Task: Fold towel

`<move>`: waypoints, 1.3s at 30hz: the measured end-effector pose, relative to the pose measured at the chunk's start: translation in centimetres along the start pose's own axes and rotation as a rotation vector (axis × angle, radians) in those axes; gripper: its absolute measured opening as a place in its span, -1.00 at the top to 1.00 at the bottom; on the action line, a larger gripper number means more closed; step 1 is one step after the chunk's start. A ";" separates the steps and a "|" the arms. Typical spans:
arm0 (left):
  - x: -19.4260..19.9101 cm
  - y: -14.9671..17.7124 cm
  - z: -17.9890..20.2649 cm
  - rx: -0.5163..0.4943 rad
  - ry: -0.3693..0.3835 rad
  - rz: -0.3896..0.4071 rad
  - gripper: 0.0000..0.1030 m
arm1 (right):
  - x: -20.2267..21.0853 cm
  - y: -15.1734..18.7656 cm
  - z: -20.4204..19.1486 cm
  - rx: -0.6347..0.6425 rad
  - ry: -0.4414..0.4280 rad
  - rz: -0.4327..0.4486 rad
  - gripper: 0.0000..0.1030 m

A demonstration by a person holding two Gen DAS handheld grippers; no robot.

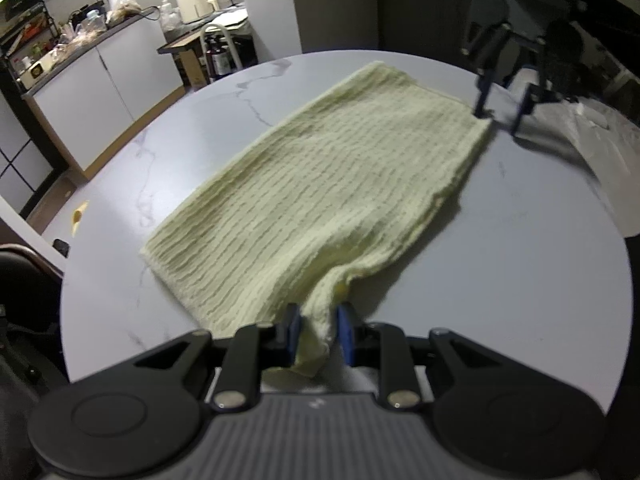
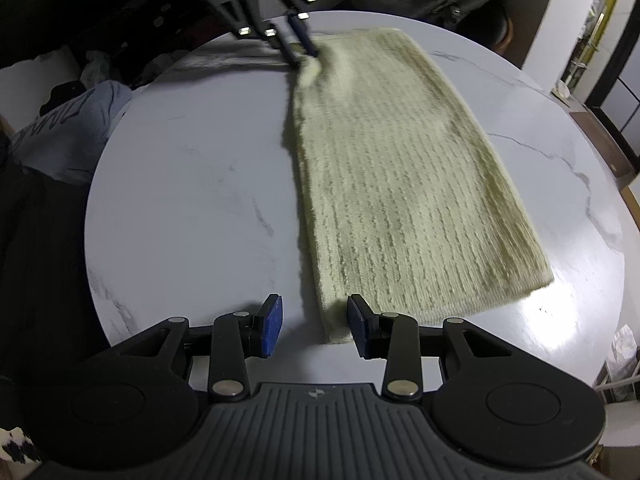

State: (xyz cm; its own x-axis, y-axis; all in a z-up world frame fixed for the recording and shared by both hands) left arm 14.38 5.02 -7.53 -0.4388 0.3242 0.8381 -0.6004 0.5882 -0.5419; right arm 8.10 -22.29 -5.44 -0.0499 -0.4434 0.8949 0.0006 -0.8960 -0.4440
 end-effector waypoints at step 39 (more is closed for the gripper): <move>1.2 2.1 1.5 0.010 -0.044 0.027 0.21 | -0.5 -4.3 -8.6 0.128 -0.100 0.052 0.22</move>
State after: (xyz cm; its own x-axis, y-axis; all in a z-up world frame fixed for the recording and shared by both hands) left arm 11.57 5.58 -7.76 -0.4842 0.3067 0.8194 -0.5944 0.5719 -0.5653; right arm -0.46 -18.00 -4.38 0.0528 -0.4832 0.8739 0.1278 -0.8647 -0.4858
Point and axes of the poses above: each gripper's, at about its wrist camera, not at the fingertips, and x roughly against the way its jaws point, z to its right, y to its underside, the point moved 9 cm from there along -x, roughly the way its jaws point, and after that the axes turned 8 degrees about x, right-handed, at the moved point
